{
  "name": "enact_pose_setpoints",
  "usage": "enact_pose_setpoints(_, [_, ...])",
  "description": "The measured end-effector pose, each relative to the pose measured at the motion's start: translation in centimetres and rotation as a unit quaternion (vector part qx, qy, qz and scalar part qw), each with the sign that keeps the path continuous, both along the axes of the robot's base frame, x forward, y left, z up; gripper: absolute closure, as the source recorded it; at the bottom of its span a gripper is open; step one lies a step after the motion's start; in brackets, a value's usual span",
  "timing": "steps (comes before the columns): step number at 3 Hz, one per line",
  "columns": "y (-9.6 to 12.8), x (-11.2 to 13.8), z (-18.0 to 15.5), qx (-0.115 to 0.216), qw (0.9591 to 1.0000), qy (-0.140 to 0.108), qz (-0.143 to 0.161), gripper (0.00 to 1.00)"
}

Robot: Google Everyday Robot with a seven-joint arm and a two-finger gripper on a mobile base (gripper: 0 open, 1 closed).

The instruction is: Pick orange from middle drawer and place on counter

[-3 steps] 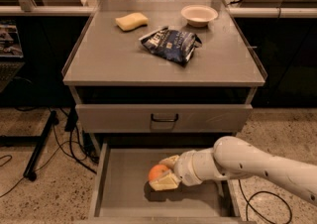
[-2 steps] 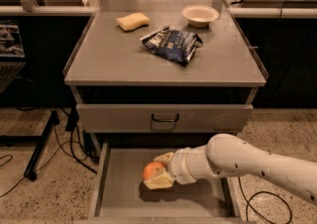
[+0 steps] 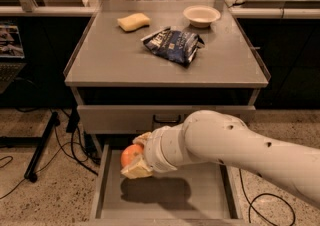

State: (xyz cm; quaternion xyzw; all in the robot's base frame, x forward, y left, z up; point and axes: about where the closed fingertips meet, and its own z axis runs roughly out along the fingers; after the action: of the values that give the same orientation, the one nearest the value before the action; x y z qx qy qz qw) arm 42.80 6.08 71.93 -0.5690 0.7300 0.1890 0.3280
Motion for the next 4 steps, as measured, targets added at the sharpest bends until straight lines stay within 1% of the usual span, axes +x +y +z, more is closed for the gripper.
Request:
enact_pose_setpoints(1, [0.0,0.0,-0.1,0.001,1.0000,0.001,0.000,1.00])
enact_pose_setpoints(2, [-0.6,0.5,0.5,0.022,0.9996,-0.015,-0.013,1.00])
enact_pose_setpoints(3, [-1.9,1.0,4.4,0.047,0.9972,-0.056,-0.015,1.00])
enact_pose_setpoints(4, [-6.4,1.8,11.3,0.055,0.9907,-0.124,-0.011,1.00])
